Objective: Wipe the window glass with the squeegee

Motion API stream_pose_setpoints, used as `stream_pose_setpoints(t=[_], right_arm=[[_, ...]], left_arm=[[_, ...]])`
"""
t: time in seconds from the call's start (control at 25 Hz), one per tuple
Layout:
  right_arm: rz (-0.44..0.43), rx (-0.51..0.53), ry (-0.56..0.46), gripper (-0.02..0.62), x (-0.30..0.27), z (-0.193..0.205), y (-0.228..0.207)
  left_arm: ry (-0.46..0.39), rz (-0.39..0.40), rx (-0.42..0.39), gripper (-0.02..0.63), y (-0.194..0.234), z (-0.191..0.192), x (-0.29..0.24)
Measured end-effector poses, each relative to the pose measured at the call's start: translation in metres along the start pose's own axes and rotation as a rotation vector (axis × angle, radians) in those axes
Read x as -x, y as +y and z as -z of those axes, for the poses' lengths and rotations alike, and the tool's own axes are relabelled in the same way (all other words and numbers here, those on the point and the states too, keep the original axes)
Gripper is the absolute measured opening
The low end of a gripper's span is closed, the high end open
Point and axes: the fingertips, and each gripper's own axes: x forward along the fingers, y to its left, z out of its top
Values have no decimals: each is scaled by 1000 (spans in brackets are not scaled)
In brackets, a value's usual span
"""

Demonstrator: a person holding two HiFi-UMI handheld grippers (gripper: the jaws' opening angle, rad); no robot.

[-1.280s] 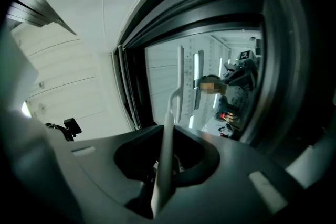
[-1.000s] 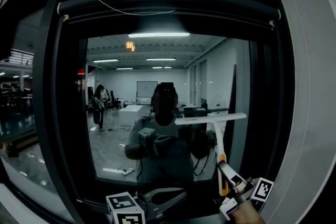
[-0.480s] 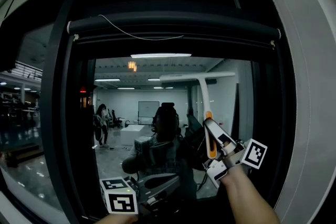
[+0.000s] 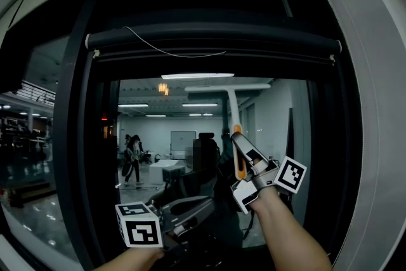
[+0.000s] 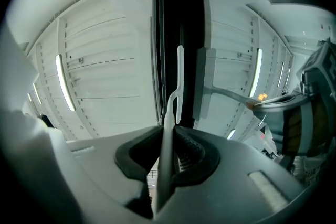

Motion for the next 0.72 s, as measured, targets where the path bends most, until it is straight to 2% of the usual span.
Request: stream_pose_setpoints(t=[0.4, 0.72], right_arm=[[29, -5, -22, 64, -9, 9, -16], [30, 40, -30, 64, -9, 12, -21]], left_arm=[[6, -21, -39, 0, 5, -11, 10], [15, -29, -33, 0, 8, -3, 16]])
